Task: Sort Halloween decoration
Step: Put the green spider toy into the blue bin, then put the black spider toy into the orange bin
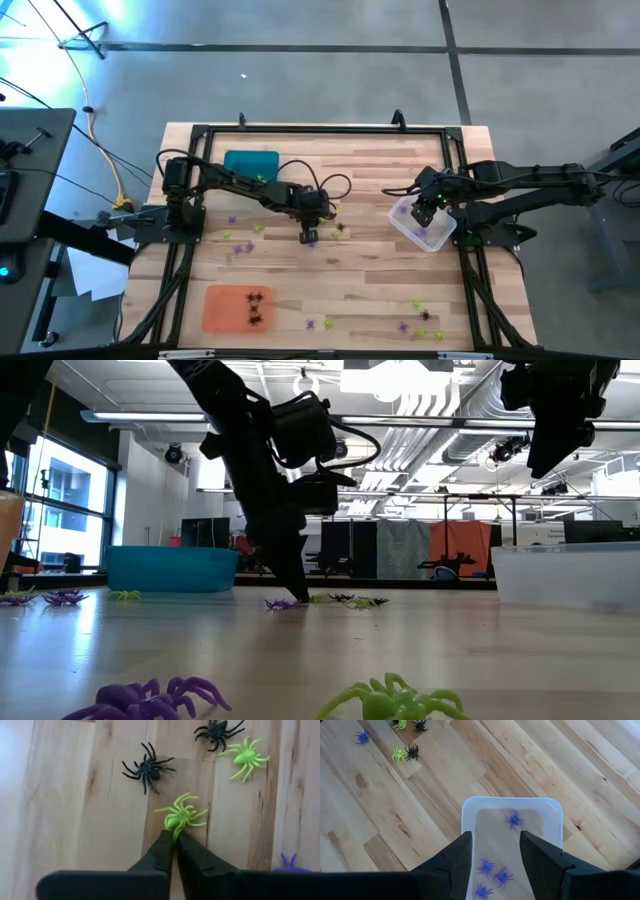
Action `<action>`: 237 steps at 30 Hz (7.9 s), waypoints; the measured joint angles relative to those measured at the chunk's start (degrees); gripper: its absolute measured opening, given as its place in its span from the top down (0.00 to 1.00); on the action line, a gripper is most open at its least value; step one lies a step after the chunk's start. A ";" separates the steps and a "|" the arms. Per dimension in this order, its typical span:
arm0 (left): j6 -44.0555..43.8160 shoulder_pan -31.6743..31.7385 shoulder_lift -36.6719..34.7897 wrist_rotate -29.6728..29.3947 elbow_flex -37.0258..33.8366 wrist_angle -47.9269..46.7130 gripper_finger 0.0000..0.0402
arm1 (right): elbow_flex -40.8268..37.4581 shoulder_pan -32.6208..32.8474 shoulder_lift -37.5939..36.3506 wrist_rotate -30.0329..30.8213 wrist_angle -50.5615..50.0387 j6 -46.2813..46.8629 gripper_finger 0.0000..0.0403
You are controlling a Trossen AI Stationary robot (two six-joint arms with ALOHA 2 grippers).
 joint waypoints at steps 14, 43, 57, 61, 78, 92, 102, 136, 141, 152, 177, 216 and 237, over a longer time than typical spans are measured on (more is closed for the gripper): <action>-5.77 0.05 -1.79 -0.13 -0.26 -0.11 1.00 | -0.01 -0.02 0.00 0.56 -0.04 -0.02 0.60; -6.97 13.09 -24.69 -12.86 -0.31 -25.18 1.00 | 0.01 0.00 0.00 1.07 0.00 0.20 0.60; -11.13 21.91 -31.43 -16.79 -7.69 -35.77 1.00 | 0.00 -0.02 0.00 3.17 -0.12 -1.53 0.60; -11.97 23.55 -31.39 -16.79 -11.50 -32.84 1.00 | 0.00 -0.02 -0.02 3.17 -0.11 -1.53 0.60; -11.91 25.97 -31.41 -10.03 -12.72 -31.23 0.89 | -0.01 -0.02 0.00 3.17 0.09 -1.07 0.60; -10.42 24.89 -31.46 -1.95 0.31 -33.58 0.77 | -0.01 0.62 1.63 0.26 9.95 0.02 0.60; -13.48 8.38 -31.47 3.43 4.85 -23.58 0.79 | -0.01 2.75 22.55 0.08 30.49 -14.63 0.60; -19.45 -10.73 -31.43 -3.31 4.83 -24.13 0.80 | 0.16 -5.41 57.23 -6.44 70.56 -34.03 0.60; -19.45 -10.72 -31.43 -3.32 4.83 -24.21 0.80 | 0.19 -5.42 57.76 -6.39 70.36 -33.20 0.63; -19.47 -10.71 -31.43 -3.32 4.83 -24.22 0.80 | 0.19 -5.40 58.03 -7.96 70.75 -33.51 0.98; -16.11 -10.91 -35.60 -7.60 4.49 -26.45 0.80 | -0.19 -3.86 44.65 -10.51 64.65 -31.46 1.00; -12.14 -4.57 -26.09 -3.51 0.84 10.14 0.80 | 0.01 15.18 27.17 18.10 59.84 -52.17 1.00; -14.33 -2.54 -21.46 5.51 0.87 16.39 0.80 | 0.01 15.32 27.17 18.56 60.09 -53.38 1.00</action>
